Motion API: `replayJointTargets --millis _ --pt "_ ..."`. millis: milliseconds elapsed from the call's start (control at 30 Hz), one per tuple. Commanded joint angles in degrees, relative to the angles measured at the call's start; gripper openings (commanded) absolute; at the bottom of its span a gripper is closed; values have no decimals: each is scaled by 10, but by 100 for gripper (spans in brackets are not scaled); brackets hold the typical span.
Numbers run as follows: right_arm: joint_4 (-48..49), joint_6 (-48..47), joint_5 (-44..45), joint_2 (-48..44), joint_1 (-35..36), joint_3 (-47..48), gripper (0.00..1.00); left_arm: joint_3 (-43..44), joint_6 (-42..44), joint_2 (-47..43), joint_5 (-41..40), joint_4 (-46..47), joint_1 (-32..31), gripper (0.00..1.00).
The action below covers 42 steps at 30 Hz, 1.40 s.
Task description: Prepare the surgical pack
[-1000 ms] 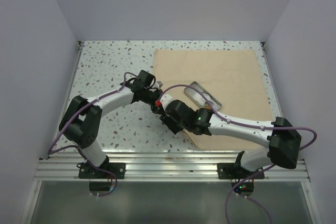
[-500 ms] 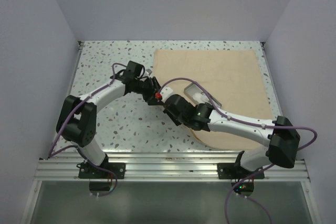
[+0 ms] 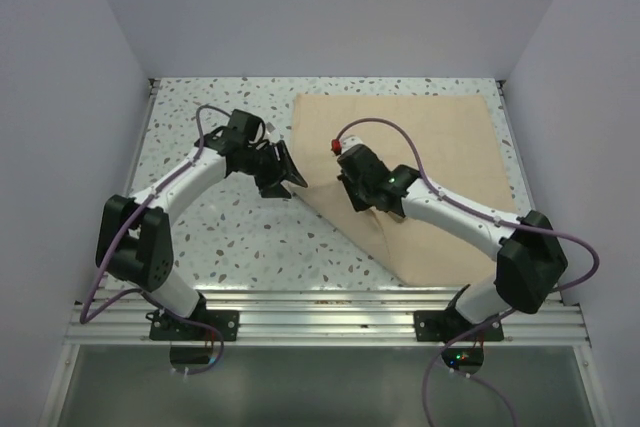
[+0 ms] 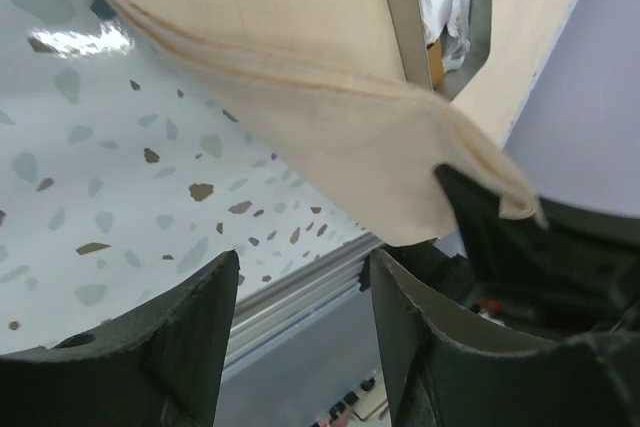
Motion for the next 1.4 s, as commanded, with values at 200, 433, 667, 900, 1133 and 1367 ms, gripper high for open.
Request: replayJointTargets --millis 200,433,667,900,1133,1367 --pt "-48 -21 -9 74 -171 129 0 46 87 -18 -99 -59 6 59" --pt "-73 -36 -17 143 -264 195 0 55 102 11 -81 -52 8 59" --pt "-68 -42 -35 175 -325 197 0 55 121 23 -79 -50 30 60" --pt "-53 -42 -67 220 -363 216 0 47 136 23 -85 -65 67 60" --pt "-47 -40 -77 244 -390 237 0 42 139 22 -94 -74 87 60" --pt "-50 -43 -95 257 -432 267 0 34 125 25 -90 -62 87 60"
